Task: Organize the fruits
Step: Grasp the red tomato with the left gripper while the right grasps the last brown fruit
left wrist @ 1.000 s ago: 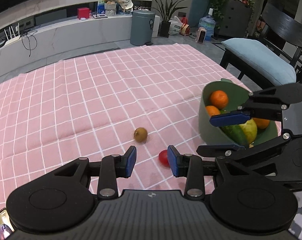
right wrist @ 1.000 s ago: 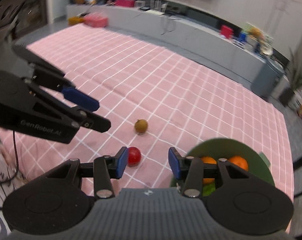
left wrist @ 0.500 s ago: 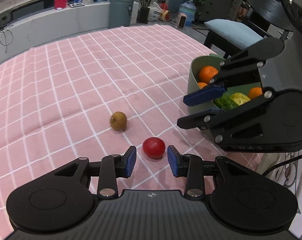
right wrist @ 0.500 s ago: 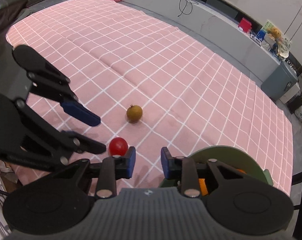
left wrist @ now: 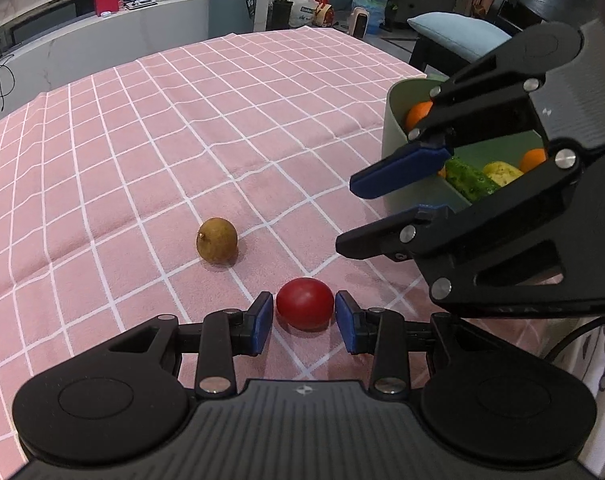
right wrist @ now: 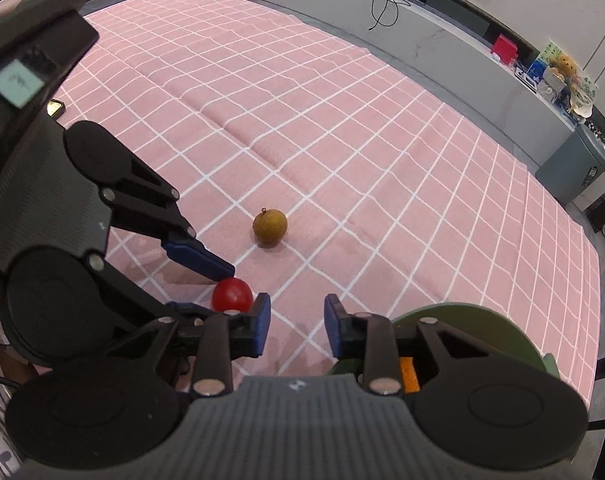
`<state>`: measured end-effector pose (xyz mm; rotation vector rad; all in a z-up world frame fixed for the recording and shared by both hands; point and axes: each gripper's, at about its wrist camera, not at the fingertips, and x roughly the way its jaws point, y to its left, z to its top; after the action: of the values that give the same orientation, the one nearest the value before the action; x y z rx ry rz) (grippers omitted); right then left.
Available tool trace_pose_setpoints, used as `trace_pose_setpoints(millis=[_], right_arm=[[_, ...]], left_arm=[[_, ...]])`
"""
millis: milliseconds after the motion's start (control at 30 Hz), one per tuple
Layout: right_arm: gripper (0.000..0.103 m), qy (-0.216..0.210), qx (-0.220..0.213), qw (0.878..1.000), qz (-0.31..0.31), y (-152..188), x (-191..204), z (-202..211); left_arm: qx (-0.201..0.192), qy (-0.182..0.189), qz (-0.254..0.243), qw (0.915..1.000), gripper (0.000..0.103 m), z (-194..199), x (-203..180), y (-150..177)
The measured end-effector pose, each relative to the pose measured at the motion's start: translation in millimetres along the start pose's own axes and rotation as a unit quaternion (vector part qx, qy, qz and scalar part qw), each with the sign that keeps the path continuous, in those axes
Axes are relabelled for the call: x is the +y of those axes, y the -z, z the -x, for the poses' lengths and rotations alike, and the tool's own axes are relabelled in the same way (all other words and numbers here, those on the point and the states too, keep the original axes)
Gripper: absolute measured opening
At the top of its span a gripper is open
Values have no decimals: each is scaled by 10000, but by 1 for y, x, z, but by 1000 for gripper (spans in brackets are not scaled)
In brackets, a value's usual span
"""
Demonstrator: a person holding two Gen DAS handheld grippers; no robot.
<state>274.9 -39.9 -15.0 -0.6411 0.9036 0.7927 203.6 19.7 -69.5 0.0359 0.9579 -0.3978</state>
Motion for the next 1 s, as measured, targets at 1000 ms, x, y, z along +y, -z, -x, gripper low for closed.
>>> trace_pose_setpoints(millis=[1000], right_arm=[[28, -154, -16, 9997, -189, -48, 23, -41]], left_arm=[[-269, -1040, 1396, 9844, 33, 42, 72, 12]])
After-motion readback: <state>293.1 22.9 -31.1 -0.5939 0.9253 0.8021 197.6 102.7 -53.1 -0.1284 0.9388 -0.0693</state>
